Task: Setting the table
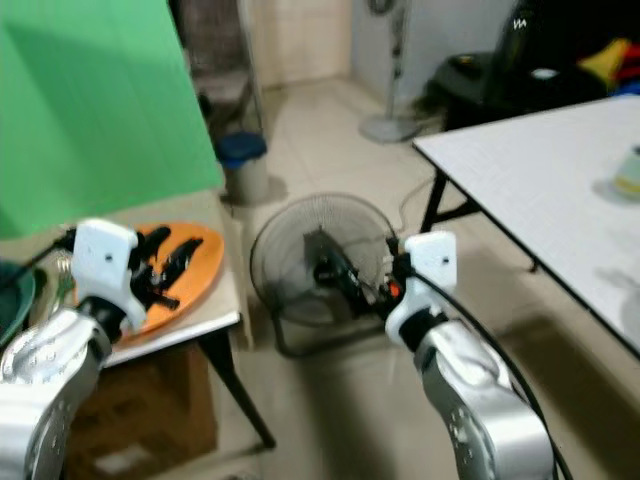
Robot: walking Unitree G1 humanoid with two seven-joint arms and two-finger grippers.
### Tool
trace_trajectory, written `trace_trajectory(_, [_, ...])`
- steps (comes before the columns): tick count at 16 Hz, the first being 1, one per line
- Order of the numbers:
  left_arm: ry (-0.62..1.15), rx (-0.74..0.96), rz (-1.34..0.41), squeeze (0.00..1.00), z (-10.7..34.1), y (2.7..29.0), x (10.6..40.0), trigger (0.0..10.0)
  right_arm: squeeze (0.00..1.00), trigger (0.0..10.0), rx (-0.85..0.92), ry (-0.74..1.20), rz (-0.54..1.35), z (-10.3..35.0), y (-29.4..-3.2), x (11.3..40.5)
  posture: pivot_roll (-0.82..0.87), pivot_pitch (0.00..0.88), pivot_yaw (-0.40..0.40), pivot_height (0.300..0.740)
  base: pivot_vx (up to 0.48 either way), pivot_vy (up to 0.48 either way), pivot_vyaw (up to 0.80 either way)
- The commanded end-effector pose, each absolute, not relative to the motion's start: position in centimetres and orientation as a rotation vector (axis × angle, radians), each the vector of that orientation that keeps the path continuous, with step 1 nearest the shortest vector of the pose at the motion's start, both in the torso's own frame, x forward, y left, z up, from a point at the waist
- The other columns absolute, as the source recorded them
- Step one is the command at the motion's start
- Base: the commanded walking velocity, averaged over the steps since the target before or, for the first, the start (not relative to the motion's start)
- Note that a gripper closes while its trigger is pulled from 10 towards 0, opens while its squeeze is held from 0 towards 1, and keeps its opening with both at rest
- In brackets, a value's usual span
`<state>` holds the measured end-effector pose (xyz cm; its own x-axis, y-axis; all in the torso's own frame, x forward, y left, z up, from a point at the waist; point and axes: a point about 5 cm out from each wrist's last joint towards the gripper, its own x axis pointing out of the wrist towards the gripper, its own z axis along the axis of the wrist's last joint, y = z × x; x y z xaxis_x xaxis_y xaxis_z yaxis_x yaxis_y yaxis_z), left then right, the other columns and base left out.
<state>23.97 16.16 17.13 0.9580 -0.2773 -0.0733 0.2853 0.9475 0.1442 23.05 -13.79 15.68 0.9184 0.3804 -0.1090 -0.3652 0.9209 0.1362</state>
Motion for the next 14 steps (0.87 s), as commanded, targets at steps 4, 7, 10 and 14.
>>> trace_trajectory(4, [0.057, 0.133, -0.231, 0.00, 16.8, 16.4, 24.2, 10.0, 0.00, 10.0, 0.073, 0.126, 0.459, 16.2, -13.3, 23.3, 0.11, 0.000, 0.049, 0.740, 0.000, 0.000, 0.00])
trace_trajectory(7, [0.053, 0.139, -0.221, 0.00, 17.0, 16.7, 23.7, 10.0, 0.00, 10.0, 0.062, 0.134, 0.502, 16.1, -12.7, 23.5, 0.13, 0.000, 0.032, 0.740, 0.309, 0.000, 0.80])
trace_trajectory(10, [0.070, 0.147, -0.225, 0.00, 16.5, 16.8, 23.5, 10.0, 0.00, 10.0, 0.055, 0.132, 0.502, 16.1, -12.8, 23.6, 0.13, 0.000, 0.032, 0.740, 0.346, 0.000, 0.80])
trace_trajectory(14, [0.077, 0.157, -0.238, 0.00, 16.5, 16.5, 23.4, 10.0, 0.00, 10.0, 0.063, 0.135, 0.488, 16.0, -13.0, 24.2, 0.14, 0.000, 0.017, 0.740, 0.348, 0.000, 0.00])
